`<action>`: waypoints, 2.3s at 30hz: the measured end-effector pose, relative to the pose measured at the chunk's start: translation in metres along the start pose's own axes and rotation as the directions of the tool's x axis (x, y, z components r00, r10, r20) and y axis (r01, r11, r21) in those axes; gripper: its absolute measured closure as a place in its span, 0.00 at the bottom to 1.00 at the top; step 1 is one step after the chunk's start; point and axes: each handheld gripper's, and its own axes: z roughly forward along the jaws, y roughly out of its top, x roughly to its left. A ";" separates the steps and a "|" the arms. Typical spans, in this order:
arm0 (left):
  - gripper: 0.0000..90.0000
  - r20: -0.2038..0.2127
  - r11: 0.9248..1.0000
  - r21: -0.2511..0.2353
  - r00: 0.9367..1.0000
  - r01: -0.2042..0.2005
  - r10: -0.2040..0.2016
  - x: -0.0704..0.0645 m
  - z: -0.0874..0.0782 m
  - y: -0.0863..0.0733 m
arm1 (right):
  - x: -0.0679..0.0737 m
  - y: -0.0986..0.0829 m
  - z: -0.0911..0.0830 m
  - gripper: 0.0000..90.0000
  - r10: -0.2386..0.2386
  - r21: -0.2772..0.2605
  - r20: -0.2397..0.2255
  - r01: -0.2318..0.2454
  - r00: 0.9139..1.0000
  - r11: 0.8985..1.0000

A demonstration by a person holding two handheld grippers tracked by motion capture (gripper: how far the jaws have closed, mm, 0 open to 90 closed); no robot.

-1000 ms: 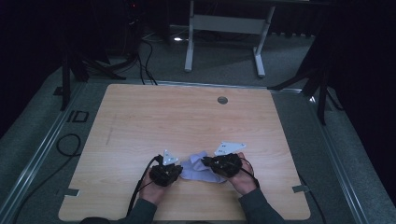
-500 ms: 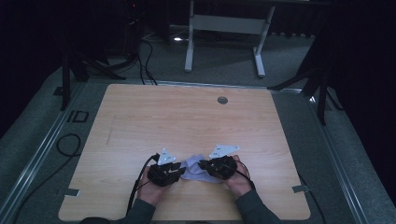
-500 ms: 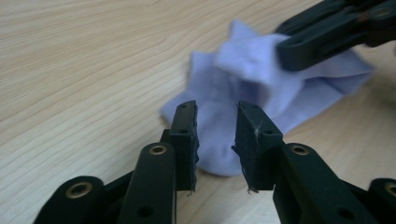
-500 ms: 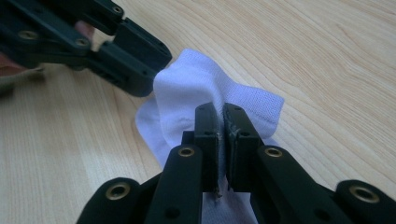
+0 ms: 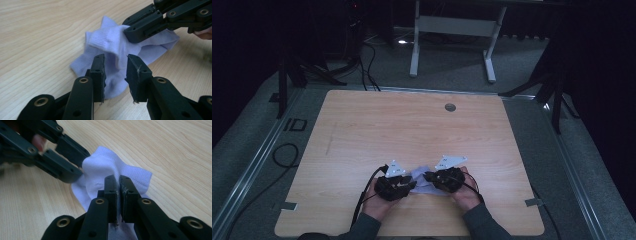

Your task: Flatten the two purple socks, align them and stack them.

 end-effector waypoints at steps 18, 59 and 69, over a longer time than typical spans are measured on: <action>0.98 -0.027 1.000 0.013 1.000 -0.010 0.011 0.002 0.002 0.001 | 0.002 0.014 -0.046 0.78 -0.029 -0.079 0.043 0.032 0.999 0.996; 0.98 0.007 0.999 0.017 1.000 0.028 -0.028 0.005 -0.004 -0.002 | -0.033 -0.062 -0.050 0.90 0.172 0.127 0.145 -0.191 0.974 0.973; 0.98 0.009 0.997 0.065 0.999 0.051 -0.052 0.011 -0.011 -0.006 | -0.033 -0.062 -0.049 0.91 0.194 0.126 0.154 -0.214 0.969 0.969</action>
